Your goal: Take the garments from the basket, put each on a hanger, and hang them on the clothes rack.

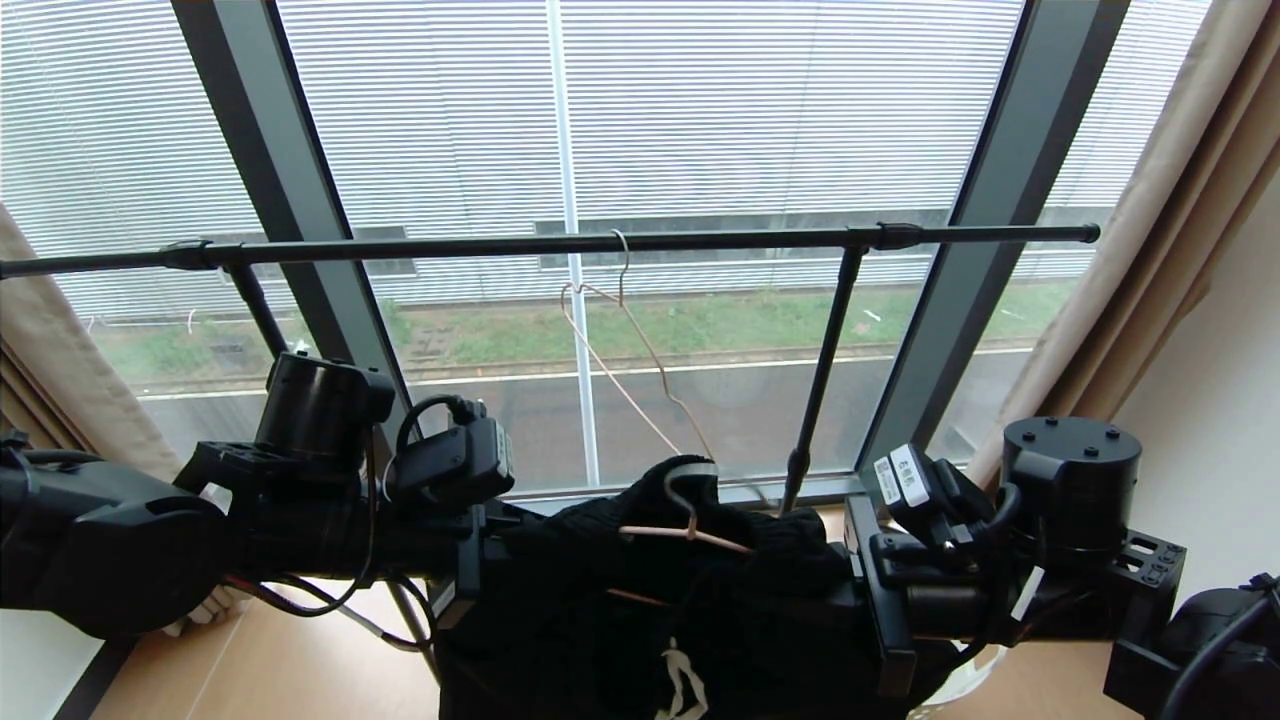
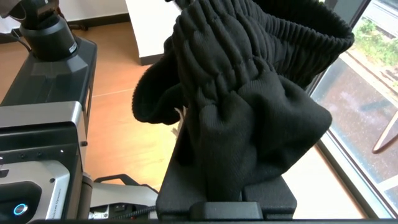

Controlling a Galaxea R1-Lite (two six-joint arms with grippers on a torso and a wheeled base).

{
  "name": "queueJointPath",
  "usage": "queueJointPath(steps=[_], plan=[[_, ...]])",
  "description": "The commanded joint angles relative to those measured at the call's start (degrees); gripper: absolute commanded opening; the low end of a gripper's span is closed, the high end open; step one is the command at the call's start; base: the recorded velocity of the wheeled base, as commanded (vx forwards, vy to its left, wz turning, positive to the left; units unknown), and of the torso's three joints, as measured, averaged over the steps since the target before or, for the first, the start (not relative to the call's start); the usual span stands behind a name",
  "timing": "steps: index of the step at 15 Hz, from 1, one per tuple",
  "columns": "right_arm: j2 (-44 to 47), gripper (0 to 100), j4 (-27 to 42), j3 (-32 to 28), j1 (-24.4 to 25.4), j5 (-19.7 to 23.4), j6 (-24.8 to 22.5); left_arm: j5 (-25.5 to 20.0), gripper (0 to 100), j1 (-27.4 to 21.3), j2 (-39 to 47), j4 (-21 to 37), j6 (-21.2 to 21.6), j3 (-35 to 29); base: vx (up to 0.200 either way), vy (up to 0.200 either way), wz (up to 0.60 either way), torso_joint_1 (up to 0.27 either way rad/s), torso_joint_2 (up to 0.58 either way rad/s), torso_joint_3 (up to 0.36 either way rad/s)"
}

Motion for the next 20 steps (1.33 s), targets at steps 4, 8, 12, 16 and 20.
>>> queueJointPath(steps=[4, 8, 12, 16, 20], plan=[[0.41, 0, 0.2, -0.33, 0.04, -0.35, 0.14, -1.9, 0, 0.0, -1.1, -0.23, 0.02, 0.83, 0.0, 0.0, 0.0, 0.0, 0.0, 0.0], [0.58, 0, 0.55, -0.59, -0.31, -0.53, 0.05, -1.99, 0, 0.26, -1.54, -0.23, -0.15, 0.83, 0.0, 0.0, 0.0, 0.0, 0.0, 0.0], [1.37, 100, 0.2, -0.59, -1.63, -0.71, -0.13, -1.99, 0, 1.05, -2.07, -0.23, -0.33, 0.83, 0.0, 0.0, 0.0, 0.0, 0.0, 0.0], [1.28, 100, 0.02, -0.42, -4.35, -0.71, -2.15, -1.99, 0, 3.07, -3.74, -0.23, -1.03, 0.83, 0.0, 0.0, 0.0, 0.0, 0.0, 0.0], [1.72, 100, 0.02, -0.59, -5.32, -0.71, -3.64, -3.83, 0, 3.87, -4.09, -0.23, -1.91, 0.91, 0.0, 0.0, 0.0, 0.0, 0.0, 0.0]])
